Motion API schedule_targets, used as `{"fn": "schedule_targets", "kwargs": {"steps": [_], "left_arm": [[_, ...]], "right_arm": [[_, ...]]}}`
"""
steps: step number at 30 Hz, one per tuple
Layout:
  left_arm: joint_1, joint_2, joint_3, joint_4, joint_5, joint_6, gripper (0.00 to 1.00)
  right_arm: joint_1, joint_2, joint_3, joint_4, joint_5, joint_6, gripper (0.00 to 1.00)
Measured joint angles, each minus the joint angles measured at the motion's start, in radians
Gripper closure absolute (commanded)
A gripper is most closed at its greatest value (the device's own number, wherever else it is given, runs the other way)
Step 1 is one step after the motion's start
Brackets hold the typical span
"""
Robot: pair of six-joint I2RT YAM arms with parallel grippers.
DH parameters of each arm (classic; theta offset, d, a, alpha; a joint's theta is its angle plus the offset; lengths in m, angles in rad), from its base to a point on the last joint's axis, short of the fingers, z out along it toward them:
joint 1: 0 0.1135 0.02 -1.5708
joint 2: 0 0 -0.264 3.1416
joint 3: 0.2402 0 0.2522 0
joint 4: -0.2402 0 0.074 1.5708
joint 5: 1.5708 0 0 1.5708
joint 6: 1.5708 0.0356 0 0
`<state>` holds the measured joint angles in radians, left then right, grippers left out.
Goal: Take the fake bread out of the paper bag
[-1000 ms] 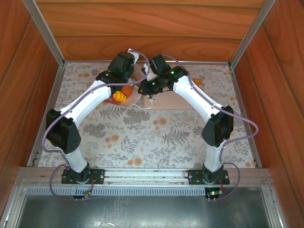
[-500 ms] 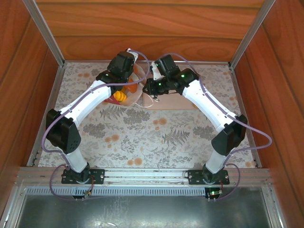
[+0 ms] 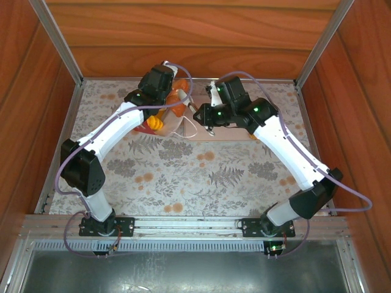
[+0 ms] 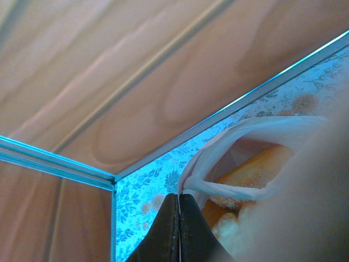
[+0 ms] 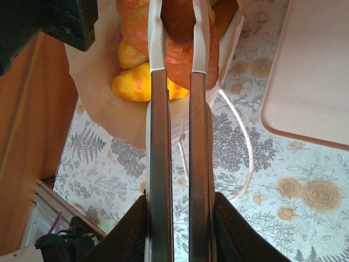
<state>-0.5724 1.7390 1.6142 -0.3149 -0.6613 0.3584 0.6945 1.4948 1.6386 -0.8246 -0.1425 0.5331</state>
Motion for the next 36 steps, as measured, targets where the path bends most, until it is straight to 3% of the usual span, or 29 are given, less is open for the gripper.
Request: {"fn": "schedule_targets", "kwargs": {"steps": [9,19,26,36], "left_arm": [[0.000,0.001,0.002,0.000,0.000,0.000,1.00],[0.000,0.001,0.002,0.000,0.004,0.000,1.00],[0.000,0.001,0.002,0.000,0.011,-0.001,1.00],[0.000,0.001,0.002,0.000,0.027,0.000,1.00]], "right_arm": [[-0.041,-0.182,-0.105,0.048,0.056,0.064,0.79],[-0.272,-0.331,-0.317,0.193,0.043,0.258,0.75],[-0.402,-0.301,-0.549,0.348,-0.021,0.482,0.76],[-0.462,-0.161,-0.642,0.593,-0.115,0.724,0.75]]}}
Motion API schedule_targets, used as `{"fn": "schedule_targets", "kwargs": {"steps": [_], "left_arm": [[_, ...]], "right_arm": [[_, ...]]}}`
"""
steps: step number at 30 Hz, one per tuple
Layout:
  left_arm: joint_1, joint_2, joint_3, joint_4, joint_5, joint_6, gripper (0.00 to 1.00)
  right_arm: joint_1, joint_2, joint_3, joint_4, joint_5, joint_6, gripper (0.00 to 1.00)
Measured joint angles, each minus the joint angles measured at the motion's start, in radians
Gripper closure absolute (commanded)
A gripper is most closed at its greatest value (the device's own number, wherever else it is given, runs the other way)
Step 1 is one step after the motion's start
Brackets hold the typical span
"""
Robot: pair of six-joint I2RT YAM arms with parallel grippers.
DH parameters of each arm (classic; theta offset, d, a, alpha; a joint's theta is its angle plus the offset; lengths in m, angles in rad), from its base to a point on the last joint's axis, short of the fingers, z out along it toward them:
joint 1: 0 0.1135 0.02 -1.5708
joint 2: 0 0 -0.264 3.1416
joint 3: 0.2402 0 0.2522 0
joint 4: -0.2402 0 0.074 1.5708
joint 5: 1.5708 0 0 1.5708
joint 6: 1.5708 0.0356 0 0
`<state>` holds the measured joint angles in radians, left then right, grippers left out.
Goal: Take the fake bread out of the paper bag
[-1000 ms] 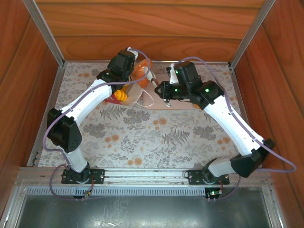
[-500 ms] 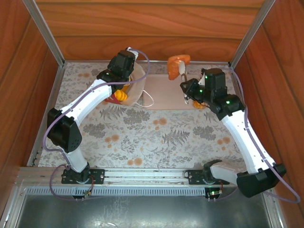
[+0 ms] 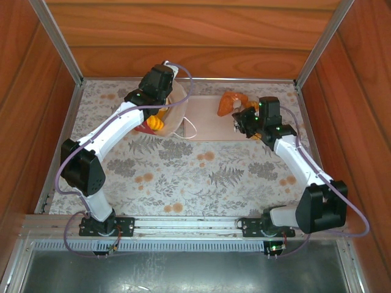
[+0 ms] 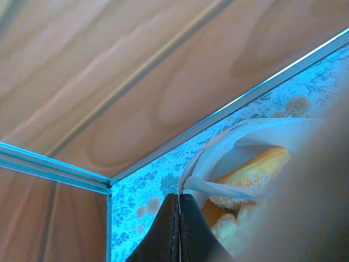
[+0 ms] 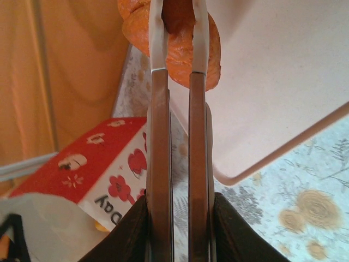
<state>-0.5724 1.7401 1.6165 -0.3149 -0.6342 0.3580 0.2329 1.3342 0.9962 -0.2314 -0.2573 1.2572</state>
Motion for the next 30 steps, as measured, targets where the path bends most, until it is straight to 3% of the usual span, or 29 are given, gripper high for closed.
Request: {"fn": "schedule_targets", "kwargs": {"steps": [18,30], "left_arm": [[0.000,0.000,0.000,0.000,0.008,0.001,1.00],[0.000,0.000,-0.002,0.002,0.008,0.007,1.00]], "right_arm": [[-0.019,0.249,0.013,0.214,-0.044,0.193,0.69],[-0.027,0.319,0.020,0.296,-0.038,0.248,0.65]]}}
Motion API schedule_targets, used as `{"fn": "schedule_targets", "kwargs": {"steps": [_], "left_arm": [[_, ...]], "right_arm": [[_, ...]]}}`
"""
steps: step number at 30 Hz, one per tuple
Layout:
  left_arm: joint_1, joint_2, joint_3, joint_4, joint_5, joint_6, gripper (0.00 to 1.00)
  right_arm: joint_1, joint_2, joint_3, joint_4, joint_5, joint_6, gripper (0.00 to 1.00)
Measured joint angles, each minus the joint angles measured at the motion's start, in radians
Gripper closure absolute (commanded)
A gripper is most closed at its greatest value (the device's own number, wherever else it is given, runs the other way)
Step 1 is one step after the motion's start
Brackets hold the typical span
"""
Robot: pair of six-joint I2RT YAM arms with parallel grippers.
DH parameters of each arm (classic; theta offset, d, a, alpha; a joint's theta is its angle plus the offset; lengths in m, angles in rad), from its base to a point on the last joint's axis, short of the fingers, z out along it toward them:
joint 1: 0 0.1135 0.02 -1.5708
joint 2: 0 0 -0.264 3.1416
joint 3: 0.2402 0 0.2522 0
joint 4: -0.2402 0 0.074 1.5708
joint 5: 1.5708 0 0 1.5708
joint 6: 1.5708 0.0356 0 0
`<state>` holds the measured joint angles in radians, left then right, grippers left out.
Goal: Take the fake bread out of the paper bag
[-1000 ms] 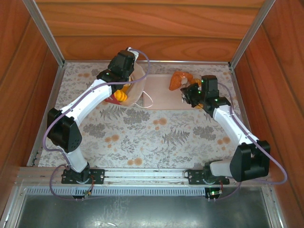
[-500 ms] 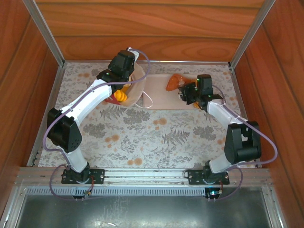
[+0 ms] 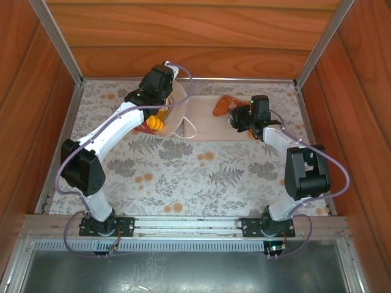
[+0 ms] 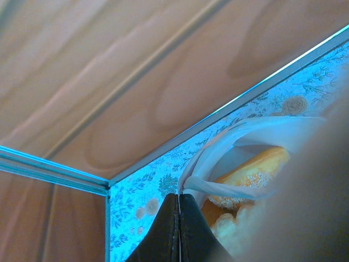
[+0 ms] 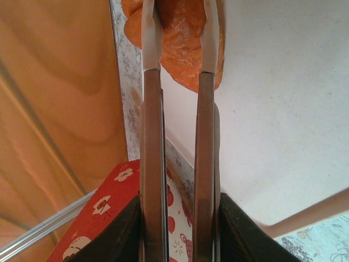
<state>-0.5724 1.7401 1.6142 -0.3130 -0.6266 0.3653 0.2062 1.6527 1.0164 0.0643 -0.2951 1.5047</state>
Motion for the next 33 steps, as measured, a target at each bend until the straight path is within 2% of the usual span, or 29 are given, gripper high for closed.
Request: {"fn": "schedule_targets", "kwargs": {"steps": [11,17,25,33], "left_arm": [[0.000,0.000,-0.004,0.006,0.000,0.002,1.00],[0.000,0.000,-0.004,0.006,0.000,0.005,1.00],[0.000,0.000,-0.004,0.007,0.000,0.005,1.00],[0.000,0.000,-0.004,0.007,0.000,0.005,1.00]], "right_arm": [[-0.005,0.074,-0.002,0.109,0.002,0.078,0.58],[-0.005,0.074,-0.004,0.138,-0.002,0.090,0.44],[-0.005,0.035,-0.008,0.095,0.009,0.065,0.45],[-0.005,-0.104,0.003,-0.083,0.043,-0.054,0.56]]}}
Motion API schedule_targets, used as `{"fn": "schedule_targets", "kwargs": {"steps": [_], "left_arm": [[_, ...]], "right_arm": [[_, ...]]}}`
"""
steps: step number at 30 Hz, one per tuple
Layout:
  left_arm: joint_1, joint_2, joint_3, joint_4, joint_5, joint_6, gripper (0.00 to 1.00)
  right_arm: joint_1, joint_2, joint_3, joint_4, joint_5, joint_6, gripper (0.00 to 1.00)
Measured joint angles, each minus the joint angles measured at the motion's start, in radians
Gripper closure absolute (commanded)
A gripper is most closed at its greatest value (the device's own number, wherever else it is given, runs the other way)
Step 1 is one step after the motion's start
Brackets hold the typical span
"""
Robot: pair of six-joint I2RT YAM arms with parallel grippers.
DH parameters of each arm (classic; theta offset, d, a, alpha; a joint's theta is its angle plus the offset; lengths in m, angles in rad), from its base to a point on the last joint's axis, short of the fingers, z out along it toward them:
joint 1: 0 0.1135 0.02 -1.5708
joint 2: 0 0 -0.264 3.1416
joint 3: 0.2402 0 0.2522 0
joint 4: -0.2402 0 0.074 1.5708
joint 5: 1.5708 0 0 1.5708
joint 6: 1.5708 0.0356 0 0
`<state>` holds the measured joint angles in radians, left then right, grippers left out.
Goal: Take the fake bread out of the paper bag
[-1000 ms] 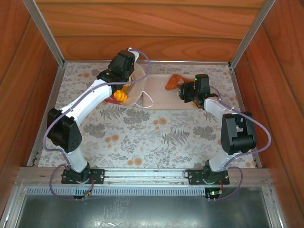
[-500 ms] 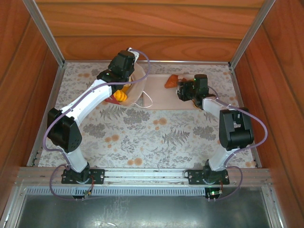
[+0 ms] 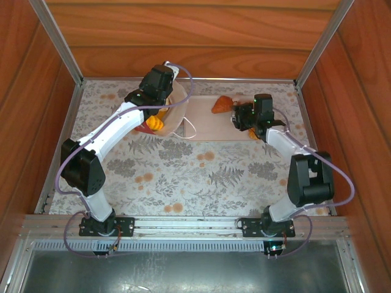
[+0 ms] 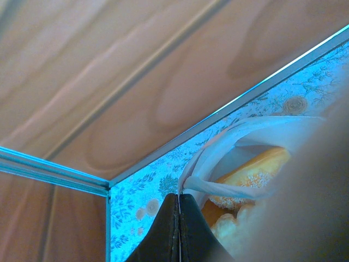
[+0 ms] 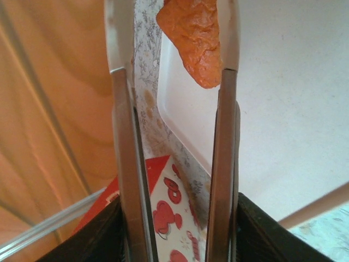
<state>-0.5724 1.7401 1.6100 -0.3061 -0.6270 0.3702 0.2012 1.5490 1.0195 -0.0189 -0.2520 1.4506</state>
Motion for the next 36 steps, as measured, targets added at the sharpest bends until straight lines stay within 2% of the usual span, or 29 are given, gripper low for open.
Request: {"fn": "schedule_targets", "kwargs": {"steps": [6,9,14,20,28,36], "left_arm": [[0.000,0.000,-0.001,0.001,-0.001,0.000,1.00],[0.000,0.000,-0.001,0.002,-0.001,0.000,1.00],[0.000,0.000,-0.001,0.005,-0.002,0.000,1.00],[0.000,0.000,-0.001,0.007,-0.002,-0.001,1.00],[0.000,0.000,-0.002,0.007,-0.002,-0.001,1.00],[0.000,0.000,-0.006,0.009,-0.004,-0.001,1.00]], "right_arm": [[0.000,-0.114,0.057,-0.172,0.046,-0.154,0.67],[0.000,-0.105,0.163,-0.267,0.036,-0.255,0.70],[0.000,-0.039,0.318,-0.342,-0.027,-0.375,0.69],[0.002,0.081,0.341,-0.352,-0.096,-0.393,0.70],[0.026,0.302,0.475,-0.371,-0.168,-0.399,0.71],[0.048,0.404,0.555,-0.371,-0.189,-0.393,0.72]]}}
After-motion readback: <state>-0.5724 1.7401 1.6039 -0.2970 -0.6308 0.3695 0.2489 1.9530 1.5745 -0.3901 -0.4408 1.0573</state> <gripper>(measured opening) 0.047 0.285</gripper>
